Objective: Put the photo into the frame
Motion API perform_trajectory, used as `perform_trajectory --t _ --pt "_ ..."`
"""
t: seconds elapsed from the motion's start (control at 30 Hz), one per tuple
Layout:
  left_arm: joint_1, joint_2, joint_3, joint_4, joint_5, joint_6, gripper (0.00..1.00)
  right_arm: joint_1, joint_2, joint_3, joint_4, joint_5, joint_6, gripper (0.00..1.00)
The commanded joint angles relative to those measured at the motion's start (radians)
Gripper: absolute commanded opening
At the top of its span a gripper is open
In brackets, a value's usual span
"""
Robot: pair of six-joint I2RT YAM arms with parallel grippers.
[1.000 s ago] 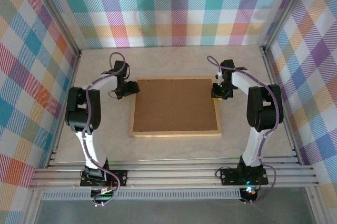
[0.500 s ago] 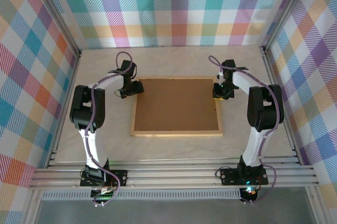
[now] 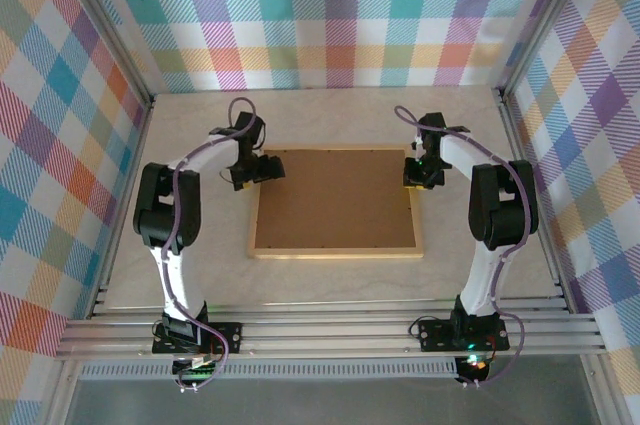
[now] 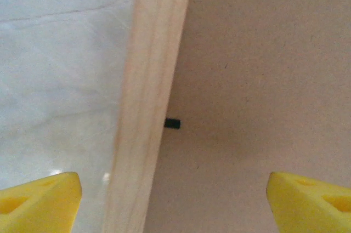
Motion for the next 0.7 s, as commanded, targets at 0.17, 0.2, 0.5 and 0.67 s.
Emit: perform_trajectory --t 0.17,0.2,0.5,0.67 --pt "0.106 -0.257 -0.135 0.014 0.049 -0.035 0.9 0.007 0.005 0.045 -0.036 0.005 0.017 0.27" --pt "0.113 -0.279 -0.161 0.014 0.046 -0.035 0.9 0.008 0.004 0.045 -0.035 0.005 0.017 0.27" --pt "0.127 -0.424 -0.347 -0.044 0.044 -0.024 0.9 0.007 0.0 0.043 -0.037 0.009 0.015 0.27" --pt "0.126 -0.477 -0.455 -0.046 0.07 -0.042 0.9 0.009 0.004 0.039 -0.035 0.002 0.018 0.27"
